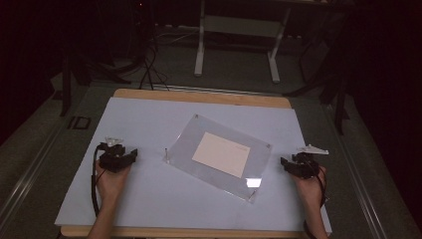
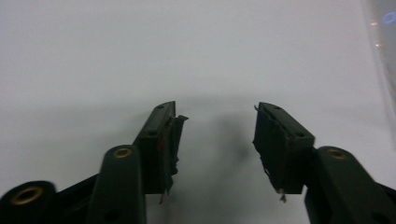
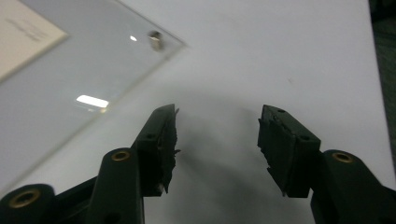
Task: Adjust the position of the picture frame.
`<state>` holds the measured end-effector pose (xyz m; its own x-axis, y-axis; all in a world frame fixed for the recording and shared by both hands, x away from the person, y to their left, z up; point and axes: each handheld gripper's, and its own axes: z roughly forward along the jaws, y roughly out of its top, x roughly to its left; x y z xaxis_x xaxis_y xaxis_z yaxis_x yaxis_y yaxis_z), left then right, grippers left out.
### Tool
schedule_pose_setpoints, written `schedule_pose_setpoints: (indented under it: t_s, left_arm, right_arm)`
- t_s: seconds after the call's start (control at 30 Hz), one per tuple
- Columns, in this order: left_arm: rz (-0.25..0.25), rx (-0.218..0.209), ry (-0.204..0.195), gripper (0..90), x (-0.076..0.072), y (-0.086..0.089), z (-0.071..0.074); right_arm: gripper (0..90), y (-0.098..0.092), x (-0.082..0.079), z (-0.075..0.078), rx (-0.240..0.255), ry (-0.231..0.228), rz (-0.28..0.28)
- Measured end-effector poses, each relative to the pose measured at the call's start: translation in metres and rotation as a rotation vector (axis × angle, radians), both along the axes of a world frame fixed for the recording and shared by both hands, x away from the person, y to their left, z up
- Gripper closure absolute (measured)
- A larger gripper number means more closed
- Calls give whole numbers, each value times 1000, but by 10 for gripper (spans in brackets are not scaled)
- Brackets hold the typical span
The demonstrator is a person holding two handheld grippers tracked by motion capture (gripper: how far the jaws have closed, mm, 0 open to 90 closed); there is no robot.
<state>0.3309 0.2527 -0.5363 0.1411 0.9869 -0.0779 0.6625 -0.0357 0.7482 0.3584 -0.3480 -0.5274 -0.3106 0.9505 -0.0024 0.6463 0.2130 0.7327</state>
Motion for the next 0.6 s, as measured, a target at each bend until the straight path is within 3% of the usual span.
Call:
schedule_pose_setpoints:
  t_s: [0.03,0.07,0.2,0.37,0.4,0.47,0.6]
  left_arm:
    - [0,0,0,503,0,0,0]
    - [-45,-8,-8,503,-3,0,3]
    - [-100,-7,-1,503,-5,-3,5]
    - [-124,1,-5,503,-5,-6,6]
    - [-142,-21,-14,503,-6,-8,8]
    - [-153,-17,-24,504,-7,-10,10]
    - [-183,-2,-41,503,-9,-16,12]
  right_arm:
    - [468,1,-1,2,10,-6,13]
    - [467,3,-2,3,16,-12,23]
    - [485,10,-6,6,28,-10,71]
    - [505,15,-10,10,40,-15,108]
    - [505,16,-11,12,53,-17,124]
    - [514,22,-16,15,60,-23,192]
    - [515,30,-22,17,45,-22,267]
